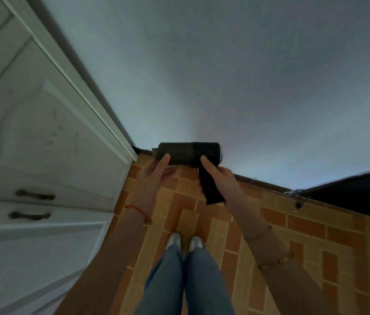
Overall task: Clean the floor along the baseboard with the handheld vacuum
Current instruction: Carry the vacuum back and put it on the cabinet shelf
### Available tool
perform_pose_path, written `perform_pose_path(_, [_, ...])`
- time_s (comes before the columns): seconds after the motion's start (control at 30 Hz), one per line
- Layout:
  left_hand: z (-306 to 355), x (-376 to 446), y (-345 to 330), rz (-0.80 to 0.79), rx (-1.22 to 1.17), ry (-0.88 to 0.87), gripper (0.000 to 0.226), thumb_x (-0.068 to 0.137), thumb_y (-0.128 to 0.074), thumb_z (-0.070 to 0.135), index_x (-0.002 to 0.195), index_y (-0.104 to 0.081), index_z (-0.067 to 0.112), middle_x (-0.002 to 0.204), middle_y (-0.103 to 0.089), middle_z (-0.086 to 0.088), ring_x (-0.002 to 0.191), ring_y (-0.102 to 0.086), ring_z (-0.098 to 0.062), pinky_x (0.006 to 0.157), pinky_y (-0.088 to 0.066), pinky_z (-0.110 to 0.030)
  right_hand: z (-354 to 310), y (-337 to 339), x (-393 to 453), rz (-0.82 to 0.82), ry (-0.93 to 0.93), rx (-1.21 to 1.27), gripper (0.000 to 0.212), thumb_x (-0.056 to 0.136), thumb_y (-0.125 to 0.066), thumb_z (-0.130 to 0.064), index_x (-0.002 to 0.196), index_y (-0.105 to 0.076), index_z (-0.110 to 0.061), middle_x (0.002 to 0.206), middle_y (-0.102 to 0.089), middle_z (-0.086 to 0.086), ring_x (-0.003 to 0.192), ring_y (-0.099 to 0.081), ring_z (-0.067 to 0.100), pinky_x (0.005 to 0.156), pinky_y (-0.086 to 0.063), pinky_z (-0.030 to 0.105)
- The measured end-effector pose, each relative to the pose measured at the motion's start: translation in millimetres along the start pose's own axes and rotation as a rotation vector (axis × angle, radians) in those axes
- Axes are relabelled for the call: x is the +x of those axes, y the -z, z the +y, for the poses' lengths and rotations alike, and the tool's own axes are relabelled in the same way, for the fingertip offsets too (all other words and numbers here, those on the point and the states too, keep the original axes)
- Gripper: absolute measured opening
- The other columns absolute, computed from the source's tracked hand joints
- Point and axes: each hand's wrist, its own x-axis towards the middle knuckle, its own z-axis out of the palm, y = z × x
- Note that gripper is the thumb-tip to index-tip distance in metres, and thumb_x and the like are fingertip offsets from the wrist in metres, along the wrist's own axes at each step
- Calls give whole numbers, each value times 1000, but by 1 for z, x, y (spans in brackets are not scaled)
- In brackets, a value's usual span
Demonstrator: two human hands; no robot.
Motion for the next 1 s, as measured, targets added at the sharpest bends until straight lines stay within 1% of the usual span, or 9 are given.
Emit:
perform_pose_path(0.17, [65,-63,7,27,27,21,25,98,-60,33,110,-70,14,101,-77,-13,99,-74,-25,84,-57,-33,-41,-7,-72,33,-21,-43,55,81,-63,-61,100,-66,-9,91,-69,10,88,-67,28,95,-53,46])
perform_pose_path(0.27, [84,-89,14,29,54,14,33,98,-59,33,118,-67,8,102,-77,-14,98,-74,-24,80,-59,-30,-51,-12,-100,32,-38,-57,63,81,-62,-62,109,-64,-6,97,-69,12,93,-66,29,97,-52,48])
perform_pose_path(0.37, [94,-105,22,42,127,-19,36,95,-62,36,119,-68,8,103,-76,-12,98,-74,-23,85,-60,-33,-54,-15,-118,29,-41,-77,63,82,-60,-63,111,-61,-7,98,-68,11,92,-66,28,97,-52,46])
perform_pose_path(0.53, [103,-118,32,55,266,-92,34,93,-64,39,115,-71,13,96,-76,-4,83,-74,-12,67,-58,-18,-56,-17,-137,31,8,-85,46,88,-57,-56,90,-62,-11,78,-67,6,70,-65,19,77,-56,33])
perform_pose_path(0.6, [104,-122,33,53,276,-110,34,94,-63,37,116,-71,13,94,-75,-2,77,-73,-6,64,-56,-14,-56,-18,-141,35,22,-103,46,88,-56,-57,89,-62,-11,78,-67,6,71,-65,20,79,-56,34])
perform_pose_path(0.73, [104,-130,35,67,288,-131,36,94,-62,39,119,-69,14,97,-75,-2,86,-73,-12,69,-58,-18,-56,-18,-148,11,48,-98,43,90,-55,-54,86,-62,-12,74,-66,5,66,-64,18,72,-55,29])
perform_pose_path(0.83, [103,-138,37,105,259,-123,33,94,-63,39,115,-71,15,96,-76,-3,89,-73,-17,73,-59,-24,-56,-21,-151,-8,52,-110,43,89,-54,-56,89,-61,-14,79,-66,6,71,-64,19,75,-54,30])
perform_pose_path(0.93, [102,-148,40,149,224,-135,28,95,-63,37,113,-71,18,94,-76,0,82,-73,-11,66,-56,-18,-55,-23,-150,-36,69,-114,36,91,-53,-53,86,-57,-17,78,-64,2,69,-62,15,59,-51,20])
perform_pose_path(1.0, [98,-156,43,199,198,-137,30,94,-63,39,115,-70,18,97,-75,0,86,-72,-11,70,-57,-21,-52,-27,-150,-70,87,-118,33,93,-53,-50,83,-56,-18,75,-63,1,65,-60,13,49,-48,15])
